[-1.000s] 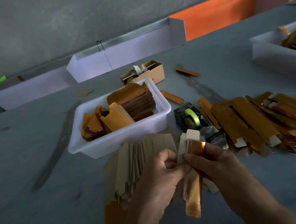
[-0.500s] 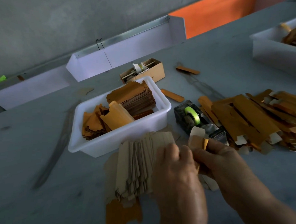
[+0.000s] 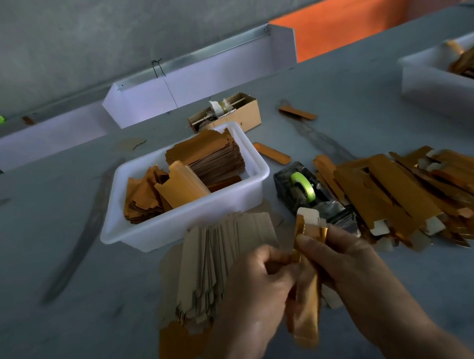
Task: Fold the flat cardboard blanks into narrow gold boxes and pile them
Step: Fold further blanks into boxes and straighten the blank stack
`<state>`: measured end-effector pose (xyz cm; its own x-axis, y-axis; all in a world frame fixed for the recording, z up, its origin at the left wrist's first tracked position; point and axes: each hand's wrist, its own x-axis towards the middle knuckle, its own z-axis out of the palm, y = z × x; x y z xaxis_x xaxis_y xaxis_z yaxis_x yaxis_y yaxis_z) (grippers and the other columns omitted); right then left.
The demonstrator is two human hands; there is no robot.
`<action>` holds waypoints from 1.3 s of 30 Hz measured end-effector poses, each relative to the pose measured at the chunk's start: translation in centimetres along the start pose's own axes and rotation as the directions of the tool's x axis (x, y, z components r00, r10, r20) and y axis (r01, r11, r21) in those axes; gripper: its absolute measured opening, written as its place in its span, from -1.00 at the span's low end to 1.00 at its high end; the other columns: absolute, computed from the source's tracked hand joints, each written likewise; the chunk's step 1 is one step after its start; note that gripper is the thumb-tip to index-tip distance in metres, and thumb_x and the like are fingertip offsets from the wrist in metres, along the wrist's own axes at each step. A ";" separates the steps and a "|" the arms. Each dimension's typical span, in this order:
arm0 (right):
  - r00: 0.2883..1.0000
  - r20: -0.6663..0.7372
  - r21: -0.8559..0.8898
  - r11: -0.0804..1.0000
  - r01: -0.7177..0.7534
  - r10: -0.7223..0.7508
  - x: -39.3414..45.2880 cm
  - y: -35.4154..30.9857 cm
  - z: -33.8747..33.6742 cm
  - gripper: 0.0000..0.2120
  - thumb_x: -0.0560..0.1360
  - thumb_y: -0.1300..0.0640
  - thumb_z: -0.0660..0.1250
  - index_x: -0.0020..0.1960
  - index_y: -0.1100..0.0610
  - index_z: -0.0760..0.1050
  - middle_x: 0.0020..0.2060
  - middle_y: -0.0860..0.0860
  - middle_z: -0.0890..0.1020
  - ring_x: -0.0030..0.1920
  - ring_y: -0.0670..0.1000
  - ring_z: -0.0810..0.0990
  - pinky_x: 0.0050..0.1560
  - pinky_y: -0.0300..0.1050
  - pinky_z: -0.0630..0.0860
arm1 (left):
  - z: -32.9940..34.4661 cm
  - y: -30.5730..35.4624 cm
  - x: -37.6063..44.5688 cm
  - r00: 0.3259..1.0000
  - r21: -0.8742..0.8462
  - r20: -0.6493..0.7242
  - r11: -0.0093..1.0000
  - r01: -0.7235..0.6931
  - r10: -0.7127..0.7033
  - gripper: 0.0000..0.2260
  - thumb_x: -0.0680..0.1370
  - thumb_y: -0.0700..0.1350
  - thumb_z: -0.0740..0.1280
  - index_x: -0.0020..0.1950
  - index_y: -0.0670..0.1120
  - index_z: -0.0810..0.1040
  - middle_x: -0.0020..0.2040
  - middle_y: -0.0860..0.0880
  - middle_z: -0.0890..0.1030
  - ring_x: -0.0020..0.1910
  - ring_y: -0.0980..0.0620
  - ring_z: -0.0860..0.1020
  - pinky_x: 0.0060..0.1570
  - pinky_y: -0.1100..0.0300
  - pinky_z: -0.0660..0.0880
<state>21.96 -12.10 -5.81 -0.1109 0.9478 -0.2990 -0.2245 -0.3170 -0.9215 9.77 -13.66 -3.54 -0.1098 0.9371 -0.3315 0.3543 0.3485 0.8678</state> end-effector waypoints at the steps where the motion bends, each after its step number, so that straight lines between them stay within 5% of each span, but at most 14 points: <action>1: 0.998 -0.022 -0.131 0.990 0.050 -0.053 0.1 0.0 -0.3 -0.86 0.46 0.04 0.32 -0.21 0.05 0.60 -0.35 0.05 0.63 -0.27 0.02 0.62 -0.14 -0.07 0.55 | -0.3 0.0 0.1 1.000 -0.034 0.026 0.999 0.012 -0.012 -0.95 0.52 -0.12 0.39 -0.14 -0.02 0.61 -0.36 0.05 0.64 -0.45 0.19 0.56 -0.44 0.31 0.44; 5: 0.852 -0.214 -0.672 0.705 0.226 -0.477 1.4 -1.7 -3.4 -0.90 0.49 0.00 0.30 -0.21 -0.08 0.50 -0.24 -0.10 0.54 -0.26 -0.14 0.51 -0.35 -0.30 0.34 | -0.6 -0.1 0.5 0.998 -0.020 -0.057 1.000 -0.011 0.010 -0.91 0.54 -0.13 0.36 -0.16 -0.01 0.61 -0.46 0.15 0.57 -0.54 0.28 0.48 -0.52 0.41 0.35; 7: 0.831 -0.231 -0.745 0.642 0.183 -0.505 2.7 -2.9 -5.2 -0.89 0.51 0.09 0.32 -0.18 0.00 0.56 -0.29 -0.13 0.54 -0.30 -0.16 0.49 -0.38 -0.28 0.30 | -0.5 0.1 0.7 0.997 -0.047 -0.072 0.999 -0.022 0.019 -0.90 0.54 -0.11 0.36 -0.18 0.01 0.60 -0.44 0.16 0.57 -0.48 0.29 0.51 -0.49 0.42 0.35; 10: 0.942 -0.143 -0.757 0.647 0.093 -0.302 4.5 -3.6 -6.1 -0.91 0.51 0.05 0.32 -0.11 0.03 0.59 -0.32 -0.08 0.59 -0.29 -0.08 0.55 -0.35 -0.22 0.39 | 0.0 0.4 1.1 0.998 -0.084 -0.062 0.996 -0.006 0.001 -0.90 0.53 -0.10 0.37 -0.19 0.02 0.59 -0.36 0.13 0.57 -0.41 0.21 0.50 -0.36 0.31 0.37; 13: 0.972 -0.109 -0.750 0.659 0.055 -0.206 5.3 -3.4 -5.9 -0.92 0.49 0.00 0.35 -0.15 -0.02 0.56 -0.31 -0.06 0.59 -0.27 -0.07 0.55 -0.34 -0.21 0.43 | 0.5 0.6 1.6 0.999 -0.106 -0.042 0.994 0.015 -0.019 -0.92 0.53 -0.11 0.36 -0.16 -0.02 0.60 -0.37 0.09 0.57 -0.44 0.19 0.46 -0.41 0.31 0.36; 19: 0.984 -0.105 -0.699 0.714 0.032 -0.147 5.9 -3.0 -5.7 -0.93 0.46 0.02 0.39 -0.17 0.00 0.58 -0.32 0.00 0.61 -0.38 -0.08 0.49 -0.41 -0.24 0.33 | 0.6 0.0 2.4 0.998 -0.174 -0.020 0.983 0.061 -0.066 -0.94 0.52 -0.13 0.37 -0.13 -0.09 0.62 -0.34 0.00 0.61 -0.47 0.14 0.46 -0.39 0.25 0.41; 25: 0.967 -0.108 -0.669 0.736 0.101 -0.231 6.0 -2.8 -5.1 -0.89 0.46 0.12 0.39 -0.24 -0.02 0.57 -0.29 -0.04 0.62 -0.25 -0.05 0.58 -0.35 -0.23 0.42 | 0.9 0.0 2.7 0.998 -0.186 -0.026 0.981 0.056 -0.062 -0.92 0.52 -0.13 0.38 -0.16 -0.09 0.62 -0.41 0.04 0.58 -0.52 0.15 0.42 -0.45 0.27 0.37; 28: 0.964 -0.150 -0.334 0.929 0.158 -0.218 5.4 -2.5 -4.7 -0.91 0.46 0.15 0.39 -0.22 0.03 0.60 -0.25 0.01 0.64 -0.22 -0.02 0.62 -0.26 -0.18 0.48 | 0.9 -0.1 2.7 0.999 -0.191 -0.022 0.981 0.042 -0.048 -0.91 0.52 -0.15 0.37 -0.17 -0.11 0.62 -0.42 0.05 0.57 -0.51 0.15 0.42 -0.47 0.29 0.35; 30: 0.964 -0.176 -0.213 0.964 0.162 -0.201 4.9 -2.4 -4.9 -0.90 0.47 0.13 0.38 -0.22 0.03 0.60 -0.28 -0.01 0.63 -0.28 -0.07 0.59 -0.32 -0.24 0.43 | 0.8 -0.2 2.6 0.999 -0.197 -0.023 0.980 0.035 -0.041 -0.91 0.53 -0.16 0.36 -0.17 -0.11 0.61 -0.41 0.04 0.57 -0.49 0.14 0.42 -0.47 0.29 0.34; 34: 0.916 -0.198 -0.543 0.817 0.193 -0.348 3.9 -1.8 -5.5 -0.83 0.45 0.17 0.38 -0.31 0.03 0.57 -0.23 -0.10 0.56 -0.22 -0.08 0.52 -0.27 -0.13 0.43 | 0.7 -0.2 2.5 1.000 -0.219 -0.002 0.976 0.014 -0.015 -0.90 0.53 -0.16 0.35 -0.18 -0.12 0.61 -0.41 0.01 0.55 -0.51 0.13 0.39 -0.51 0.31 0.32; 39: 0.889 -0.227 -0.689 0.711 0.141 -0.397 3.5 -0.4 -5.6 -0.92 0.45 0.13 0.39 -0.22 0.07 0.59 0.08 -0.03 0.53 0.00 -0.02 0.54 -0.07 -0.14 0.45 | 1.6 0.6 2.3 0.997 -0.304 0.047 0.952 -0.040 0.056 -0.87 0.53 -0.18 0.36 -0.23 -0.09 0.59 -0.37 -0.03 0.55 -0.48 0.13 0.38 -0.54 0.35 0.27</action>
<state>27.10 -8.49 -7.85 0.2106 0.9766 0.0433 0.4916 -0.0675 -0.8682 11.18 -11.36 -4.38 -0.0459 0.9531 -0.2990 0.0597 0.3014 0.9516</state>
